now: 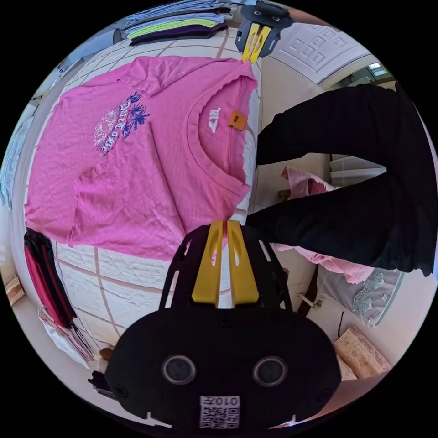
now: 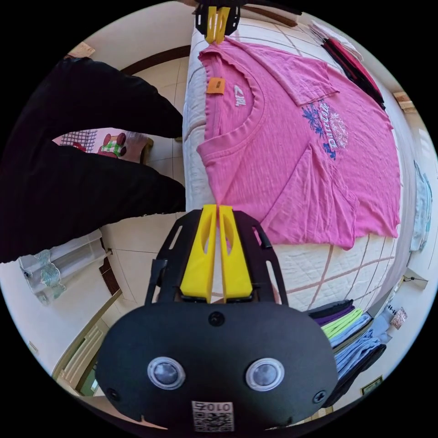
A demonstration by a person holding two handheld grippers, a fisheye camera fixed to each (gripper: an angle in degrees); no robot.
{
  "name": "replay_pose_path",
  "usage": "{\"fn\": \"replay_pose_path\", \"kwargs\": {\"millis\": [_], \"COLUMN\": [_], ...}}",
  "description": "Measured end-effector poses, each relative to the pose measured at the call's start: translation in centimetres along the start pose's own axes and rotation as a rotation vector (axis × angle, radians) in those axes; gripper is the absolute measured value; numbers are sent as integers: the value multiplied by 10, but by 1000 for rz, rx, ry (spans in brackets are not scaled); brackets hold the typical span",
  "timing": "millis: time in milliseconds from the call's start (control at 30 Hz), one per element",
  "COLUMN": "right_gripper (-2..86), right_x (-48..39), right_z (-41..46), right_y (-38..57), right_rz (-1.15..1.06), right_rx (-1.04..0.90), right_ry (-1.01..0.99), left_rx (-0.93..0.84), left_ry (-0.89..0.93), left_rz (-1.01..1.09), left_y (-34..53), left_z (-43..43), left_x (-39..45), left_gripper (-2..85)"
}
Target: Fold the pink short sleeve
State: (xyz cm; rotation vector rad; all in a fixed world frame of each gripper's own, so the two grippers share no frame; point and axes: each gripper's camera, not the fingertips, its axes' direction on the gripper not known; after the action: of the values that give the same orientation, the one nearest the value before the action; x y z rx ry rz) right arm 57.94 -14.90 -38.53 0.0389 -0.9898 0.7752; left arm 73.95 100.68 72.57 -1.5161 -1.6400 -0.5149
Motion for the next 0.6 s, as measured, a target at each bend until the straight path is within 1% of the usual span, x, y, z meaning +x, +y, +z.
{"fn": "replay_pose_path", "kwargs": {"millis": [133, 367, 433, 533, 600], "right_gripper": [28, 28, 28, 28, 29], "right_x": [-2, -14, -17, -10, 9], "right_z": [-11, -32, -36, -37, -47], "right_y": [3, 18, 25, 33, 37], "right_rz": [-18, -7, -7, 2, -8], "right_rx": [-17, -25, -35, -30, -20], "right_ry": [-58, -200, -285, -368, -379], "left_rx": [-60, -125, -120, -107, -108], "left_ry": [-10, 79, 129, 250, 339], "left_rz": [17, 27, 12, -6, 15], "left_y": [-4, -6, -4, 0, 3], "left_z": [-12, -37, -43, -45, -53], "left_x": [4, 27, 32, 31, 10], "left_gripper": [-1, 0, 0, 0, 0]}}
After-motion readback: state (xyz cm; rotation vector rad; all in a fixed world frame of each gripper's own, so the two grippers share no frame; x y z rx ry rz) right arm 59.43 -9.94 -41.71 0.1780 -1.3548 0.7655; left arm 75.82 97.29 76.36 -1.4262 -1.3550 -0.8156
